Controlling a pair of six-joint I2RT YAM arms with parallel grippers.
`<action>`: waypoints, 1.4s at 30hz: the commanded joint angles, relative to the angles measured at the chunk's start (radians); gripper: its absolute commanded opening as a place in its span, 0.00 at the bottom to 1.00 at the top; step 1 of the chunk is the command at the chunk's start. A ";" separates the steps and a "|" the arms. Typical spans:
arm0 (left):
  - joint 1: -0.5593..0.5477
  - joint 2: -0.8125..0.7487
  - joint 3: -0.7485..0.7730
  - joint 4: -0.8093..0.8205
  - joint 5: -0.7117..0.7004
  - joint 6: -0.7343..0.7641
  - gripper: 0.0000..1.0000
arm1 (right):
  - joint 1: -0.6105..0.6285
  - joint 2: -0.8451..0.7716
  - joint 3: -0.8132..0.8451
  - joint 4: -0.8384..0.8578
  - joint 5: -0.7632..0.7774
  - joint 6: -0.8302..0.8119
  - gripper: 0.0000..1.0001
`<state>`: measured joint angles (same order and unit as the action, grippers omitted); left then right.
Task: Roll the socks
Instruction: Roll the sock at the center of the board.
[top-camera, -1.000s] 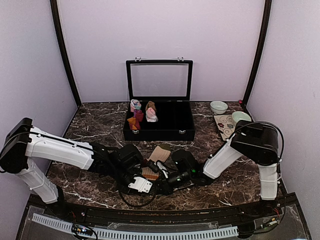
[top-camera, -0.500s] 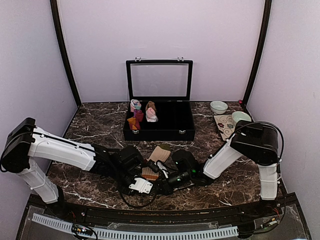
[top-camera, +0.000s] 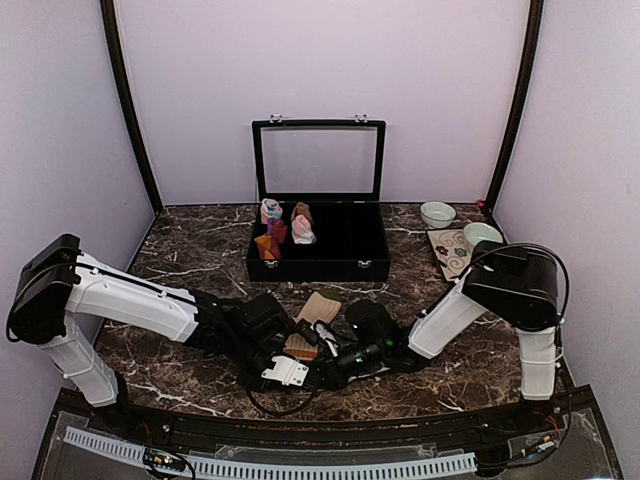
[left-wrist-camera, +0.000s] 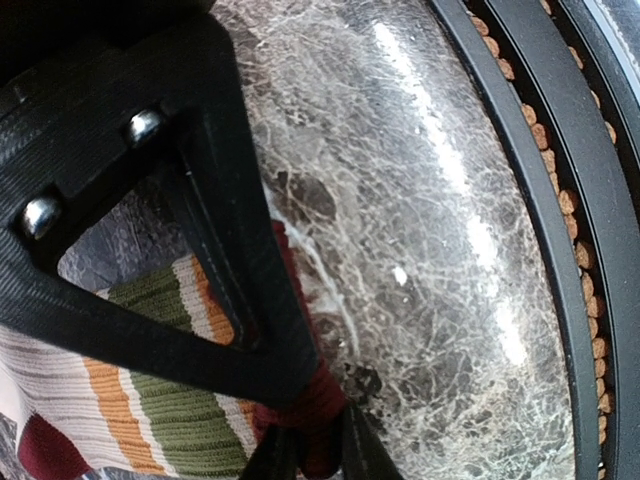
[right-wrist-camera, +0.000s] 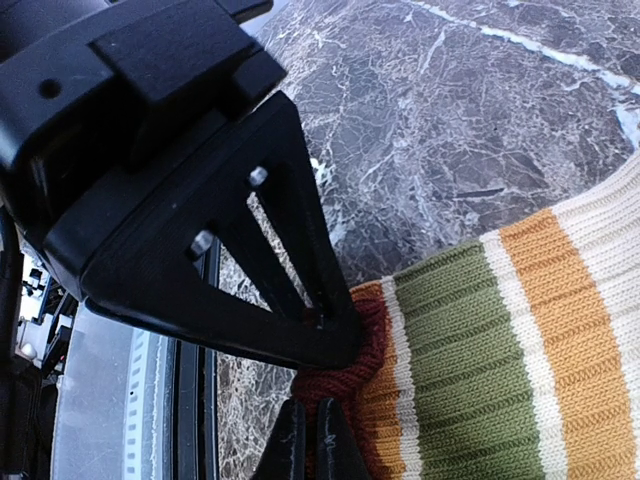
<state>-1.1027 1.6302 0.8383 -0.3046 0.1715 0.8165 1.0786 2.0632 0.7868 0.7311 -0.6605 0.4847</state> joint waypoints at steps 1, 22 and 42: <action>-0.003 0.003 -0.061 -0.026 0.023 -0.008 0.21 | -0.025 0.084 -0.092 -0.303 0.084 0.035 0.00; 0.018 0.033 -0.103 -0.007 0.008 0.036 0.00 | -0.024 0.019 -0.130 -0.264 0.132 0.053 0.45; 0.184 0.211 0.128 -0.310 0.292 -0.005 0.00 | 0.180 -0.623 -0.452 -0.269 1.001 -0.051 0.99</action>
<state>-0.9531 1.7664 0.9649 -0.4240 0.4751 0.8356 1.1160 1.6020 0.3481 0.7403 -0.1780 0.5034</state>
